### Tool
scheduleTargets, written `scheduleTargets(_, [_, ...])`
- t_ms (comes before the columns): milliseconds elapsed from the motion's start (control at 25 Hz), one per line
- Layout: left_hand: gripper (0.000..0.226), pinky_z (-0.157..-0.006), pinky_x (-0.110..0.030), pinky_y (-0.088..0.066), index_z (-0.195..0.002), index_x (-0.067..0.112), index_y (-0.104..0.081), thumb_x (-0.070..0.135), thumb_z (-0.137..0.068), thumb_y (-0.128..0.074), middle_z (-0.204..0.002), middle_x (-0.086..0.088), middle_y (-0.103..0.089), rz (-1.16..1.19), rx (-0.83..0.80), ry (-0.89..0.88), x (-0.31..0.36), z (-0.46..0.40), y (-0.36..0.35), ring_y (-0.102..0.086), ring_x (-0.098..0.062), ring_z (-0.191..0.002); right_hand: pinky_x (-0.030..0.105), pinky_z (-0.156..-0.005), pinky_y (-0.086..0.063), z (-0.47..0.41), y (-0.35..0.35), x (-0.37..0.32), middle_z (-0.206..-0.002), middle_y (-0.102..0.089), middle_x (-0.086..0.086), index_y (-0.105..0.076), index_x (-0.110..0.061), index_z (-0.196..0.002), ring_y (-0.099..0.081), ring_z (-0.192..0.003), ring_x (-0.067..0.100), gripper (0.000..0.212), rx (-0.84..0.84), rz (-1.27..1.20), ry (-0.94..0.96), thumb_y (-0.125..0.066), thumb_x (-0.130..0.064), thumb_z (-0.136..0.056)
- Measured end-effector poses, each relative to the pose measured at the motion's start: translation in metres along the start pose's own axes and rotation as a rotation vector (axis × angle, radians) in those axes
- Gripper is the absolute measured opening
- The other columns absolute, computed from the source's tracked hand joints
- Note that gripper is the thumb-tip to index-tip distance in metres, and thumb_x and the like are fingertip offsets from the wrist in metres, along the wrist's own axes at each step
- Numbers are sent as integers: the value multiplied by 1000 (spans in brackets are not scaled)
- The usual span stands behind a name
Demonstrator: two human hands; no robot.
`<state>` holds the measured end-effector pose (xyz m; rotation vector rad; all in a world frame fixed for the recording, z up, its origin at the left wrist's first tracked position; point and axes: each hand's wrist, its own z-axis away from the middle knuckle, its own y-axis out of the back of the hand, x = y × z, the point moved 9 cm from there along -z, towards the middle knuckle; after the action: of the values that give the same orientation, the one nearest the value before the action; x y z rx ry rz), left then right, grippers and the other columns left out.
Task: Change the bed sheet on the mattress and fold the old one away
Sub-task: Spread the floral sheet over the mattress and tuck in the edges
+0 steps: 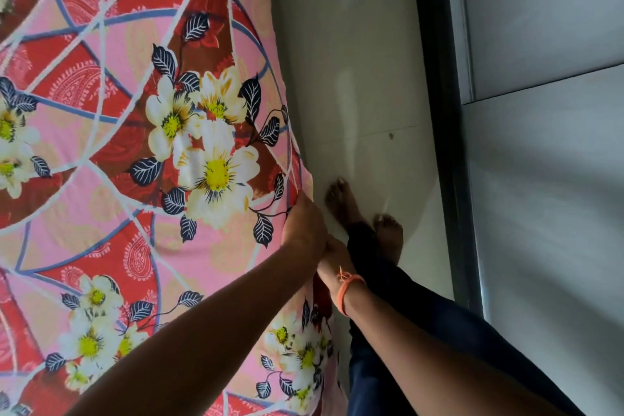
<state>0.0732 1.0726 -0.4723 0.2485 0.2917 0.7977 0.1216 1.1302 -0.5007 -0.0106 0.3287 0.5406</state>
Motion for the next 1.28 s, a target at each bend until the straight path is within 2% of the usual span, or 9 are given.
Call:
scheduleTargets(280, [40, -109, -42, -29, -136, 17, -55, 33, -100, -46, -140, -7, -54, 19, -33, -7, -10, -4, 6, -43, -31, -133, 38, -89, -51, -1, -16, 7, -88, -72, -4, -70, -15, -89, -63, -92, 19, 26, -254, -156, -153, -54, -25, -70])
scheduleTargets(400, [39, -109, -44, -28, -131, 19, -59, 38, -100, -47, -138, -5, -56, 6, -57, -6, -17, -7, 1, -44, -31, -132, 45, -97, -50, -17, -23, 10, -108, -71, 7, -70, -13, -105, -64, -103, 25, 37, -290, -116, -150, -52, -28, -76])
scheduleTargets(520, [30, -100, -39, -34, -115, 20, -65, 36, -101, -44, -125, -2, -64, 193, -23, -61, -26, -9, 11, -55, -26, -120, 35, -85, -48, 5, -12, 1, -87, -71, 5, -70, -13, -88, -63, -84, 22, 16, -240, -367, -258, -55, -9, -85])
scheduleTargets(600, [26, -99, -39, -36, -118, 17, -64, 26, -100, -48, -126, -4, -63, 294, 53, -61, -33, -9, 20, -56, -27, -119, 34, -76, -46, 4, -5, 0, -77, -68, 5, -68, -16, -82, -61, -74, 22, 21, -246, -477, -256, -51, -6, -89])
scheduleTargets(720, [39, -101, -44, -40, -132, 6, -52, 21, -97, -57, -134, -13, -52, 429, 186, -41, -38, 1, 38, -48, -32, -122, 35, -71, -43, -10, 12, -18, -75, -64, 5, -65, -15, -79, -58, -74, 25, 23, -106, -180, -123, -49, -5, -91])
scheduleTargets(800, [40, -102, -45, -39, -128, 6, -56, 28, -95, -59, -129, -13, -55, 305, 261, 16, -54, 4, 51, -48, -32, -120, 40, -77, -46, -15, 25, -55, -85, -64, 10, -66, -6, -87, -58, -83, 27, 15, 78, 5, 98, -52, -2, -91])
scheduleTargets(960, [40, -103, -52, -36, -123, 2, -59, 33, -99, -50, -126, -21, -58, -32, 157, 245, -114, 1, 40, -50, -40, -120, 45, -81, -52, -21, 1, -113, -91, -70, 16, -64, -6, -82, -64, -88, 28, 11, 50, -116, 295, -53, -5, -86])
scheduleTargets(1160, [40, -105, -46, -33, -129, 14, -59, 33, -102, -37, -134, -11, -56, 57, 79, 133, -130, -18, 33, -46, -34, -128, 45, -84, -53, -48, -14, -111, -92, -73, 14, -70, -8, -85, -67, -94, 30, 29, -43, -234, 99, -48, -19, -70])
scheduleTargets(1280, [40, -96, -40, -36, -131, 19, -59, 36, -101, -38, -134, -6, -57, 66, 4, 115, -131, -31, 31, -48, -29, -127, 31, -60, -52, -48, -11, -107, -67, -72, 2, -67, -10, -71, -69, -70, 19, 23, -99, -336, -49, -50, -8, -85])
